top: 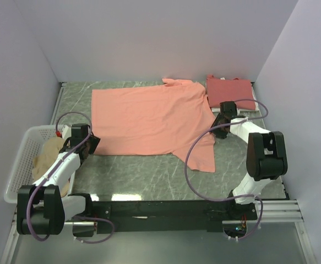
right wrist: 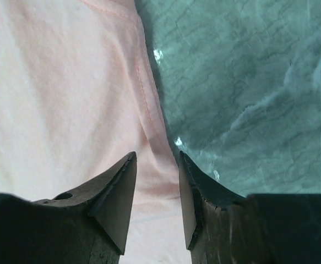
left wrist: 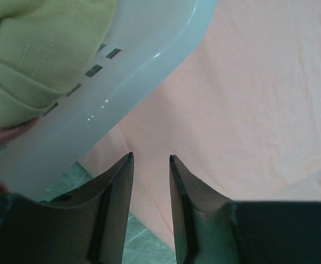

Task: Fold and stack the t-shirts
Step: Flatten the tshirt out

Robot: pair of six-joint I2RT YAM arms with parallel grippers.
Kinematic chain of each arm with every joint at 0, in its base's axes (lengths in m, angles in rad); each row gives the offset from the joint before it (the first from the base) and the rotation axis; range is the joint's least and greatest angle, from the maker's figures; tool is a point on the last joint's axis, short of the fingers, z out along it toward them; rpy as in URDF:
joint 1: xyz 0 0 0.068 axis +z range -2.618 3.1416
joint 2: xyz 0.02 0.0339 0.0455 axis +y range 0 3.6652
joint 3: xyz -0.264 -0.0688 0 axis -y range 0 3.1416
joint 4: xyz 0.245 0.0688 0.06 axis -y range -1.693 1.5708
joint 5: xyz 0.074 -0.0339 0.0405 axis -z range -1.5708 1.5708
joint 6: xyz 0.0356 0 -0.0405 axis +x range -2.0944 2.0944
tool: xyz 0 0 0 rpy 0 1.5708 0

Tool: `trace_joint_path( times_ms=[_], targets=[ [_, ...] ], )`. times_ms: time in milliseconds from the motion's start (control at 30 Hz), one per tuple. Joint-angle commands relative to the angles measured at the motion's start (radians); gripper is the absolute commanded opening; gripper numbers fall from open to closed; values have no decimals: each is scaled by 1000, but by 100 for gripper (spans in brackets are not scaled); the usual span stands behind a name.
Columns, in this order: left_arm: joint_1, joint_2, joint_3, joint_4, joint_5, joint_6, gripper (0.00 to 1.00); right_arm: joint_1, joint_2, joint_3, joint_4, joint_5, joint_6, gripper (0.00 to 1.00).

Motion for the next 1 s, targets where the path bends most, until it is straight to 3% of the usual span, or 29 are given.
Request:
trace_joint_path(
  times_ms=[0,267,533,600,667,700,800,967],
  targets=[
    [16,32,-18,-59,-27,0,38,-5,-55,-26,31,-13,16,44],
    [15,14,-23,-65,-31,-6,38,-7,-95,-81,18,37,17,44],
    [15,-3,-34,-83,-47,-13,39,4,-124,-150,71,-33,37,42],
    [15,-20,-38,-93,-56,-17,39,2,-143,-179,90,-59,42,38],
    [16,-38,-44,-109,-76,-26,39,4,-166,-202,100,-81,48,21],
    [16,-43,-44,-120,-85,-31,40,4,-173,-207,102,-81,48,21],
    [16,-60,-41,-168,-131,-57,39,2,-199,-223,97,-87,46,0],
    [16,-66,-41,-209,-168,-86,35,-37,-259,-252,74,-56,30,0]
  ],
)
